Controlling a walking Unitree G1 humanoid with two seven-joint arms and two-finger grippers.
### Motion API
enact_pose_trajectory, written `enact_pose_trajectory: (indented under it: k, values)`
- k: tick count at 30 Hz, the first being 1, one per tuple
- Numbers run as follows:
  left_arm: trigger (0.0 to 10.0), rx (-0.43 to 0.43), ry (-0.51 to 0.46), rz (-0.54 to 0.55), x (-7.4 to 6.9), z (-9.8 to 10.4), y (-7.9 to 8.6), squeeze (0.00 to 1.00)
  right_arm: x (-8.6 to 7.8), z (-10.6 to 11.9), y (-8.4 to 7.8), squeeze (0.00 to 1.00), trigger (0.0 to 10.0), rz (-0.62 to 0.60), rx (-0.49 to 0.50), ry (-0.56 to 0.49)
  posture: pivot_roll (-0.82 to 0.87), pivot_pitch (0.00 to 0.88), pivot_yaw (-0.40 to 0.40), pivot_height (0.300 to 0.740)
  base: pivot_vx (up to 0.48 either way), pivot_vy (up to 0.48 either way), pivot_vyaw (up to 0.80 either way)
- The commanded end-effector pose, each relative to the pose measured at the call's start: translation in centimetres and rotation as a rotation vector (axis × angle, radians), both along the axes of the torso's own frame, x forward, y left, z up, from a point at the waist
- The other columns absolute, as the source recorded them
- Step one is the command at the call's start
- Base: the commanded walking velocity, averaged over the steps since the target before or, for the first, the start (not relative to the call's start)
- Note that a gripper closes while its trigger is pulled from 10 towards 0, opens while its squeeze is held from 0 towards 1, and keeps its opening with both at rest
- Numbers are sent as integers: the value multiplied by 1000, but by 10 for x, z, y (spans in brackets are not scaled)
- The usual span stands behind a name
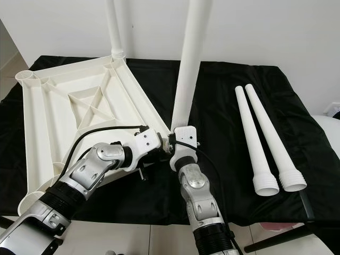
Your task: Building children table
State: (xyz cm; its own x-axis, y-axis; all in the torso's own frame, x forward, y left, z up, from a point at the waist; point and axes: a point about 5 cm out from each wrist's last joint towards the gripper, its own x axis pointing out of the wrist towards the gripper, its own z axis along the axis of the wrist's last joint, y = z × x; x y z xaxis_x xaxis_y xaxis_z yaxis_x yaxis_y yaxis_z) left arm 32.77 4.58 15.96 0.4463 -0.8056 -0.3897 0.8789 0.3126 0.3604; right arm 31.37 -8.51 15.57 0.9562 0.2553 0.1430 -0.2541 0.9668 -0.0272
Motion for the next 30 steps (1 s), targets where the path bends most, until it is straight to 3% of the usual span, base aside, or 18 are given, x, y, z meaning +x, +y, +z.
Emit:
enact_pose_trajectory:
  k: [1,14,30]
  values:
    - [0,74,68,-21,-6,-21,5,0,0,7,1,0,10000,20,-6,-39,57,142,-7,740,0,0,0]
    - [0,73,68,-24,-6,-21,5,0,7,18,-15,0,10000,-4,-64,-86,57,143,-5,740,0,0,0]
    - [0,74,67,-25,-6,-21,6,0,4,45,-24,0,10000,254,-178,-153,53,134,-7,740,0,0,0]
